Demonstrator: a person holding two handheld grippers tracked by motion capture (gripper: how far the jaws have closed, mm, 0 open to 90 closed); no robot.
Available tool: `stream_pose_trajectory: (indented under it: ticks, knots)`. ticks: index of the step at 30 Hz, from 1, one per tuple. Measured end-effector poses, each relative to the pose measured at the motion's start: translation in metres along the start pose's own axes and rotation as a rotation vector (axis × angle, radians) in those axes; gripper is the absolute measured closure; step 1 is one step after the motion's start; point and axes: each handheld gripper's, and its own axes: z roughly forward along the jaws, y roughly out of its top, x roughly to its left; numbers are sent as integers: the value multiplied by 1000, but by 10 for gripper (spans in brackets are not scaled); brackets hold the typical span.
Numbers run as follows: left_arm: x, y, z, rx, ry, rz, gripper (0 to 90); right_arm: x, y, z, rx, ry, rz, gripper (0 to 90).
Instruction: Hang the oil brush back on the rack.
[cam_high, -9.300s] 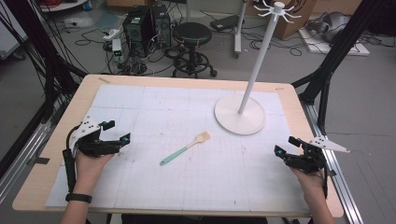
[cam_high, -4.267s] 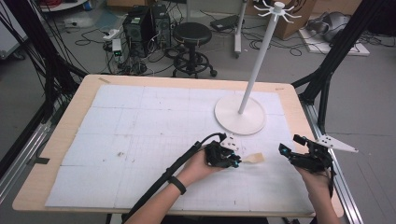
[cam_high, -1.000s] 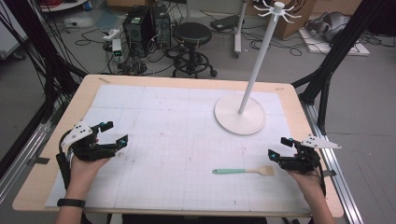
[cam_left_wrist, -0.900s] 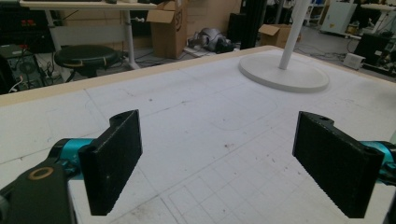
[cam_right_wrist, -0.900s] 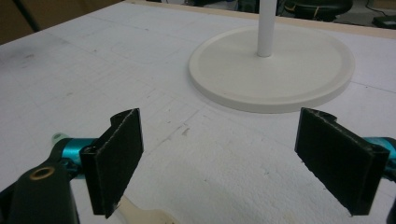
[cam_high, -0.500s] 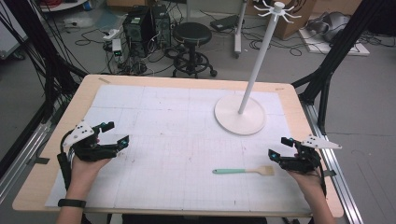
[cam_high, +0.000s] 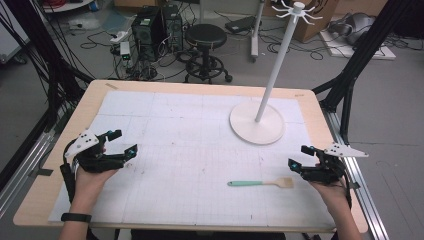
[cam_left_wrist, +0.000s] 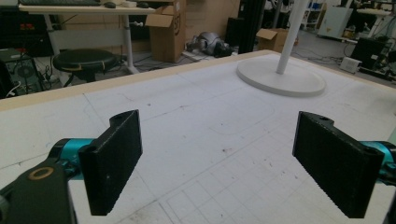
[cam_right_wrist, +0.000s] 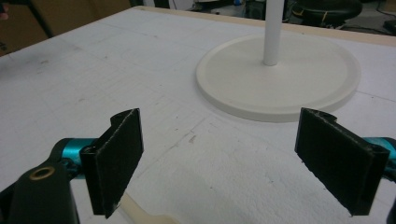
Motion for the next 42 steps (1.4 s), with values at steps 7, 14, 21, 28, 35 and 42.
stream_pose_trajectory:
  ticks: [7, 14, 21, 28, 35, 42]
  knots:
    - [-1, 1, -1, 7, -11, -5, 164, 1, 2, 4, 24, 56, -35, 146]
    - [-2, 2, -1, 9, -17, -7, 164, 8, 0, 13, 64, 137, -82, 152]
    - [-3, 1, 1, 21, -25, -1, 164, 18, -5, 27, 127, 208, -119, 156]
    - [-3, 0, 2, 26, -27, -1, 164, 28, -9, 38, 186, 243, -162, 160]
    - [-3, -1, 4, 37, -35, -3, 165, 35, -15, 49, 272, 262, -211, 241]
    - [-3, -1, 5, 44, -40, -6, 165, 38, -20, 56, 361, 284, -253, 419]
